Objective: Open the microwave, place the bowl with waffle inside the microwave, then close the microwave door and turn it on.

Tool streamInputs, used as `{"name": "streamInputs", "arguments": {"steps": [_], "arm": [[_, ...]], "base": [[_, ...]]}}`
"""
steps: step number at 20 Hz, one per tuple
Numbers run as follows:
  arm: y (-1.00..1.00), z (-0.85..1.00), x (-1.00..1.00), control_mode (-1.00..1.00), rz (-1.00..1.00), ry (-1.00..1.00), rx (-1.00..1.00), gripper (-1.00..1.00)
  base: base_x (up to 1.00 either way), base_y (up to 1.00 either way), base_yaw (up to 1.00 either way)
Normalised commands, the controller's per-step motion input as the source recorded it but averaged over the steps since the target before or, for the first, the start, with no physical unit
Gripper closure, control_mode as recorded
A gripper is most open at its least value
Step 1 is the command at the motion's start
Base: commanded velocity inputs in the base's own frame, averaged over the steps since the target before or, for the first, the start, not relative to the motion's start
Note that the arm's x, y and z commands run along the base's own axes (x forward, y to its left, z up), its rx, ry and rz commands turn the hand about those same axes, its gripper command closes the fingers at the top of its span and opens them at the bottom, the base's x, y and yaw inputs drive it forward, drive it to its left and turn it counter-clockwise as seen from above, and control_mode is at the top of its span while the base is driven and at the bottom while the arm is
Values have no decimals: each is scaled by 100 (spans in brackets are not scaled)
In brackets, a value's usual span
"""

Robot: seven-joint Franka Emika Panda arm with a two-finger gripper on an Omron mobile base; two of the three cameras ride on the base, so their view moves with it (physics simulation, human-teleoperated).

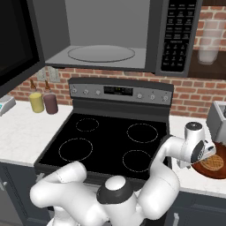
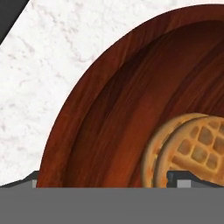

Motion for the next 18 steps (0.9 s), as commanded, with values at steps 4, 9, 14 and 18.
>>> {"name": "streamInputs", "arguments": {"steps": [4, 9, 14, 18], "arm": [[0, 0, 0, -100, 0, 0, 0, -100], [0, 0, 0, -100, 0, 0, 0, 100], [0, 0, 0, -100, 0, 0, 0, 100], [0, 0, 0, -100, 0, 0, 0, 100]], "base": [[0, 0, 0], [0, 0, 0], [0, 0, 0], [0, 0, 0]]}}
